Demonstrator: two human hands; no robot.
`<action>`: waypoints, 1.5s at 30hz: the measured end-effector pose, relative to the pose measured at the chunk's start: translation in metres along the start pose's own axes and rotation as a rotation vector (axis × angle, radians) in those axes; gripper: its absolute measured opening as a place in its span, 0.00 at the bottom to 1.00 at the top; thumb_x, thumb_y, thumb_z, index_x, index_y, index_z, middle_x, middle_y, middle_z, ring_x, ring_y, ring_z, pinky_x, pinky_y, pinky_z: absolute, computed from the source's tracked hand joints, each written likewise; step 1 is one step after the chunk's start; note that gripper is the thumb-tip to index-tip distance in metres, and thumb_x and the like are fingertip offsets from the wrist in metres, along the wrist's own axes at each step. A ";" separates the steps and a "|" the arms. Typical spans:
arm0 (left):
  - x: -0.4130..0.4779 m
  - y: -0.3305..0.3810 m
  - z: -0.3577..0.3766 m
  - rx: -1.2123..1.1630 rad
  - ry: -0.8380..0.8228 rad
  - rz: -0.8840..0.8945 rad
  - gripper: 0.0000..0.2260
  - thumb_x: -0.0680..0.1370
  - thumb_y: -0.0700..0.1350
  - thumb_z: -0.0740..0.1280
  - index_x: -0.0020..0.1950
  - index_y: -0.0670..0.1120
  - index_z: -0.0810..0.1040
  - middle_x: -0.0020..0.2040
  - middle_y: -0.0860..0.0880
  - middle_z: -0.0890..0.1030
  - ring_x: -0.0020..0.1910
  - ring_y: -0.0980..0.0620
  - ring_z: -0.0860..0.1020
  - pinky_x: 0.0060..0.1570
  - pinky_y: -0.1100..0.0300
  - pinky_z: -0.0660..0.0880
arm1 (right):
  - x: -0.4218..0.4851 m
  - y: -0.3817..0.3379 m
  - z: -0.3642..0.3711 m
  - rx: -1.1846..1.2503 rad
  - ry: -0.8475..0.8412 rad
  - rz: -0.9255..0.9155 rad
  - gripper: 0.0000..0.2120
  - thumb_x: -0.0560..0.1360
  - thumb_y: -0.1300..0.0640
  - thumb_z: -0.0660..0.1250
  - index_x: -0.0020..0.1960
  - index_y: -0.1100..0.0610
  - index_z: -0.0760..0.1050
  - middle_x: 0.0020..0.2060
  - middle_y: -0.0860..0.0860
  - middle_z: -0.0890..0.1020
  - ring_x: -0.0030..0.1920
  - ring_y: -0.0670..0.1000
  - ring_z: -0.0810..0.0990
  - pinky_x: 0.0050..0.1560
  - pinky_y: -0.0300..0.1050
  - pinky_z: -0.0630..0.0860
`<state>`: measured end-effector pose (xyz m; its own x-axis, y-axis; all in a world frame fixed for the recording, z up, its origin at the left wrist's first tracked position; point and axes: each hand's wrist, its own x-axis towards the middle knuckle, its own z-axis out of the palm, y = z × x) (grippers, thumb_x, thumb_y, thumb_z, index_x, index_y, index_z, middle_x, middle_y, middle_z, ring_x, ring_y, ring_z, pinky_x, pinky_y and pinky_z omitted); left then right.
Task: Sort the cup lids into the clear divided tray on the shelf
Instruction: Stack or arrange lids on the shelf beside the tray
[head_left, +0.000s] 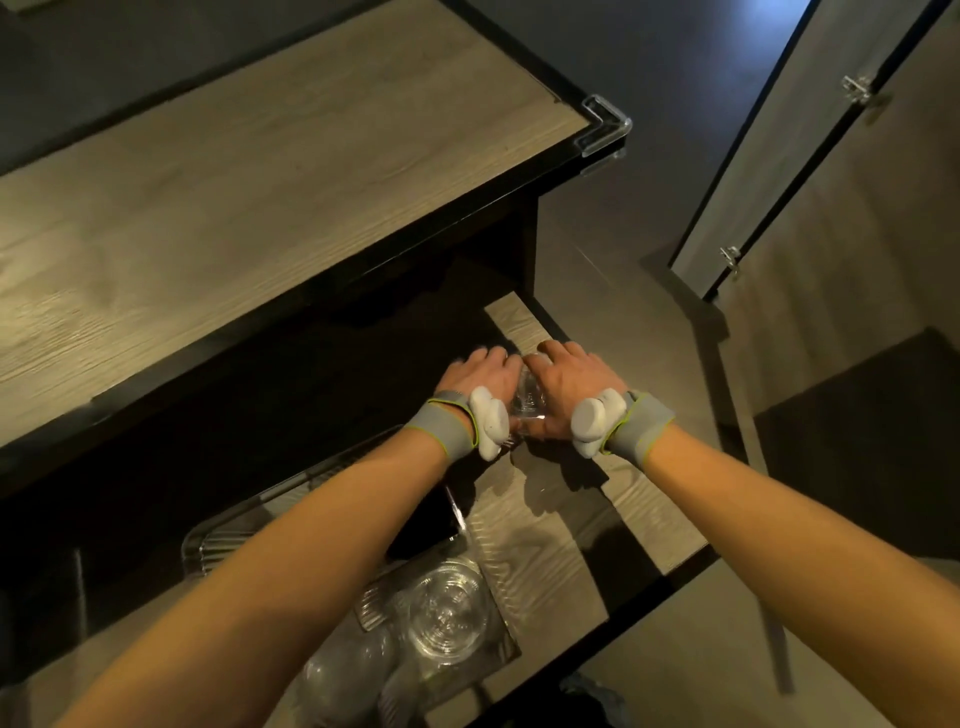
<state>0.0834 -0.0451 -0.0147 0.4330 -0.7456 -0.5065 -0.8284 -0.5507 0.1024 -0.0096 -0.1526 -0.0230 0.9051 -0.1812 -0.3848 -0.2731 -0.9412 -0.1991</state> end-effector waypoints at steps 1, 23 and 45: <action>-0.012 -0.003 -0.006 -0.001 0.034 0.001 0.37 0.70 0.55 0.73 0.73 0.45 0.61 0.70 0.44 0.67 0.70 0.43 0.64 0.67 0.46 0.66 | -0.005 -0.005 -0.006 -0.003 0.021 -0.014 0.43 0.66 0.31 0.69 0.71 0.55 0.64 0.65 0.56 0.70 0.63 0.59 0.71 0.59 0.53 0.72; -0.288 -0.123 0.055 -0.073 0.108 -0.165 0.39 0.69 0.58 0.73 0.74 0.47 0.61 0.72 0.47 0.64 0.72 0.44 0.61 0.68 0.47 0.66 | -0.111 -0.229 0.001 -0.226 -0.012 -0.482 0.38 0.69 0.33 0.66 0.71 0.52 0.63 0.70 0.57 0.65 0.64 0.61 0.69 0.60 0.54 0.73; -0.288 -0.153 0.076 -0.067 0.152 -0.257 0.26 0.76 0.53 0.64 0.72 0.44 0.64 0.72 0.44 0.64 0.71 0.43 0.61 0.65 0.46 0.68 | -0.094 -0.289 0.084 -0.439 -0.473 -0.500 0.19 0.81 0.56 0.58 0.71 0.58 0.66 0.70 0.56 0.65 0.66 0.63 0.69 0.56 0.56 0.74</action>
<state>0.0586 0.2829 0.0504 0.6775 -0.6237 -0.3898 -0.6618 -0.7482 0.0467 -0.0428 0.1606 -0.0053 0.6262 0.3371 -0.7030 0.3679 -0.9227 -0.1148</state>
